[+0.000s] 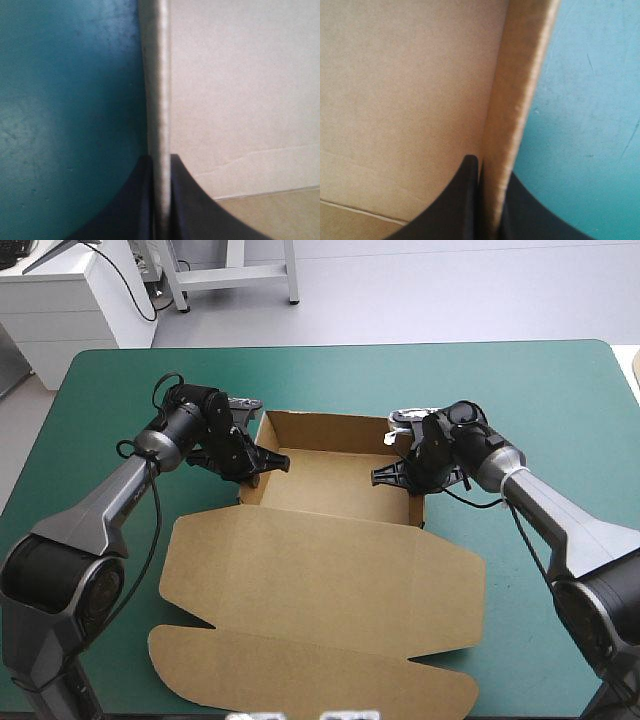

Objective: Fold the box

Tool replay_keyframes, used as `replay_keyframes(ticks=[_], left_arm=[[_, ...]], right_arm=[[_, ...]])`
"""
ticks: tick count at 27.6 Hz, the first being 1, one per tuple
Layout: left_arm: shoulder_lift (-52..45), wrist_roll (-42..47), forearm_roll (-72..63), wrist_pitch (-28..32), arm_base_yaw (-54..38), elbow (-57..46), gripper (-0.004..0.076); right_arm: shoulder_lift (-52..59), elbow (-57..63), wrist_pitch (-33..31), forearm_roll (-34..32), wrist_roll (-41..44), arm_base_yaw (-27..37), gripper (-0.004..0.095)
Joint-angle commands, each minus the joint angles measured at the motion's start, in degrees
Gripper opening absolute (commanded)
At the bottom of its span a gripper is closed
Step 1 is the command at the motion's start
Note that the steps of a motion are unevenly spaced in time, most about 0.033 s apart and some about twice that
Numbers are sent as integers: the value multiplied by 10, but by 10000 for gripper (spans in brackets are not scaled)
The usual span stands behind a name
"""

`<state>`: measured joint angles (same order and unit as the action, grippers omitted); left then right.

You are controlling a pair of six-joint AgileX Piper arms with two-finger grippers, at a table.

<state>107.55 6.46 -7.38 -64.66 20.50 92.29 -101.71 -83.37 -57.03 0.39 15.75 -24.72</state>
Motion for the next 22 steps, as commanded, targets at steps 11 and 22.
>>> replay_keyframes(ticks=[11,22], left_arm=[[-23,-33,-8,14,3,46,339],[-23,-33,80,-43,3,107,373]], right_arm=[[28,-25,13,-22,-22,-2,312],[28,-113,-46,-59,-6,-2,341]])
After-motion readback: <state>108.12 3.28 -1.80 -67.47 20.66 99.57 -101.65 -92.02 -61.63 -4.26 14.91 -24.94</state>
